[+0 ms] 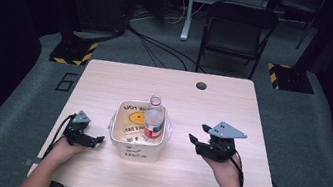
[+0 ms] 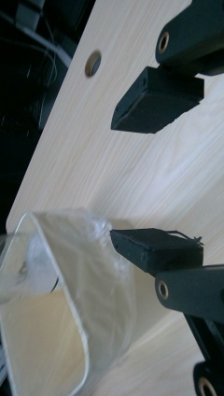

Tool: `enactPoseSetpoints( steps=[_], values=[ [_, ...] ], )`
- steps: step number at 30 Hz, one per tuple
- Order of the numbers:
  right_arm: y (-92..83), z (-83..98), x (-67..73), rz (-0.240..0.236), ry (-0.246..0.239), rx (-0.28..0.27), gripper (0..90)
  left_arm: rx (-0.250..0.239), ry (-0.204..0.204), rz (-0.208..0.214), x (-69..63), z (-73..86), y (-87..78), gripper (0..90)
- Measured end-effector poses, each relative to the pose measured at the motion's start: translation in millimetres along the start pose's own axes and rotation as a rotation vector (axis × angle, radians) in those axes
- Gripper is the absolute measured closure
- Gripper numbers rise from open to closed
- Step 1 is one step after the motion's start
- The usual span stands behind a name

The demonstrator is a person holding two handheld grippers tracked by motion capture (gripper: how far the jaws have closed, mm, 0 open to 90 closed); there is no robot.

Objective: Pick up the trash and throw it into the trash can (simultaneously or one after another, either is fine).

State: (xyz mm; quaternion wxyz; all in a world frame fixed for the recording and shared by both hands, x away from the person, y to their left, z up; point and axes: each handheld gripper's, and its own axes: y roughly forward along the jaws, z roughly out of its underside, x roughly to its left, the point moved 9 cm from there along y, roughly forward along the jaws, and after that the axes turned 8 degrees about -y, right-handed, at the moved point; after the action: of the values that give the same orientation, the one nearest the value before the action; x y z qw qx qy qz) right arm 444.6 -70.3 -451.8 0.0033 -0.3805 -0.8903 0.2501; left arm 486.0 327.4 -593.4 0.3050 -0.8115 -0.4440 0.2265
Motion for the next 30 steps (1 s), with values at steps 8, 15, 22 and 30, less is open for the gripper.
enactPoseSetpoints(
  steps=[8, 15, 22, 30],
  values=[
    [-15.8, 20.6, -23.3, 0.082, 0.025, 0.005, 39.7, 0.009, 0.0, 0.002, -0.1, 0.5, -0.6, 0.2],
    [-22.7, 41.5, -39.8, 0.12, 0.049, 0.028, 39.7, 0.013, 0.002, 0.002, 0.3, 0.4, -0.8, 0.2],
    [-20.2, 57.1, -46.8, 0.128, 0.088, 0.054, 39.6, 0.013, 0.0, 0.002, 0.2, 0.4, -0.7, 0.2],
    [-3.7, 81.1, -46.8, 0.105, 0.083, 0.134, 41.2, 0.013, 0.0, 0.002, 0.2, 0.4, -0.7, 0.2]
  ],
)
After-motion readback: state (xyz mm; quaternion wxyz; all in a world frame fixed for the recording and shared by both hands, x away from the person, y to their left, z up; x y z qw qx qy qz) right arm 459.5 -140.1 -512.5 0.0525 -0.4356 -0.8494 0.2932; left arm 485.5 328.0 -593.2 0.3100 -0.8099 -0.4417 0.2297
